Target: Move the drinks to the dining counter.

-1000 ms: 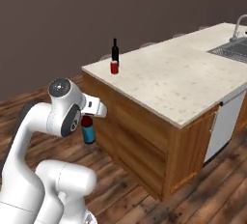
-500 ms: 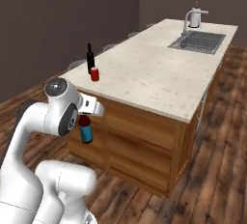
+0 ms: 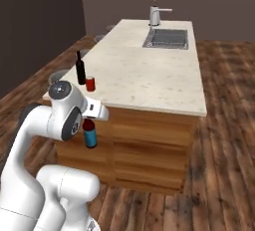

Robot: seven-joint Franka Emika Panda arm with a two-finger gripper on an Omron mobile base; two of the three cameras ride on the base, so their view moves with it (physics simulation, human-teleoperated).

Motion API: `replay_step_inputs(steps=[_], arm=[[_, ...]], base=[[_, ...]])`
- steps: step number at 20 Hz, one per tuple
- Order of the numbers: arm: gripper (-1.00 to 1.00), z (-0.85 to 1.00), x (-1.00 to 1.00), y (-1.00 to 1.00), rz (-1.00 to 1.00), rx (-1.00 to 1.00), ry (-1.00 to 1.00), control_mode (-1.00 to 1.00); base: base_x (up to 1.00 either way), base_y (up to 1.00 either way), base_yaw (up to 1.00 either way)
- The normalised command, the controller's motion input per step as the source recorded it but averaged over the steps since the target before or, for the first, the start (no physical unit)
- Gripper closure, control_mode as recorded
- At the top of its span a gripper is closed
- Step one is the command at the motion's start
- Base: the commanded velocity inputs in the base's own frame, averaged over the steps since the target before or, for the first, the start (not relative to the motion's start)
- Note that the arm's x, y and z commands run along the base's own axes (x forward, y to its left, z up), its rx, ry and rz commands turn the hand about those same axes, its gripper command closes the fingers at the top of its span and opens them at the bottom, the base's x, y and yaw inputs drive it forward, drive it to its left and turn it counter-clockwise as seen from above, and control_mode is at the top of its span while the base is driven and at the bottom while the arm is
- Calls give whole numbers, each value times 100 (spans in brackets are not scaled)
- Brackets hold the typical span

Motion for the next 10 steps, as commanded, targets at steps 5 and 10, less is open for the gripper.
replay_step_inputs(steps=[5,10], arm=[[100,0,0,0,0,0,0,100],[100,0,0,0,0,0,0,100]], base=[[-17,100,-22],[0,100,5]])
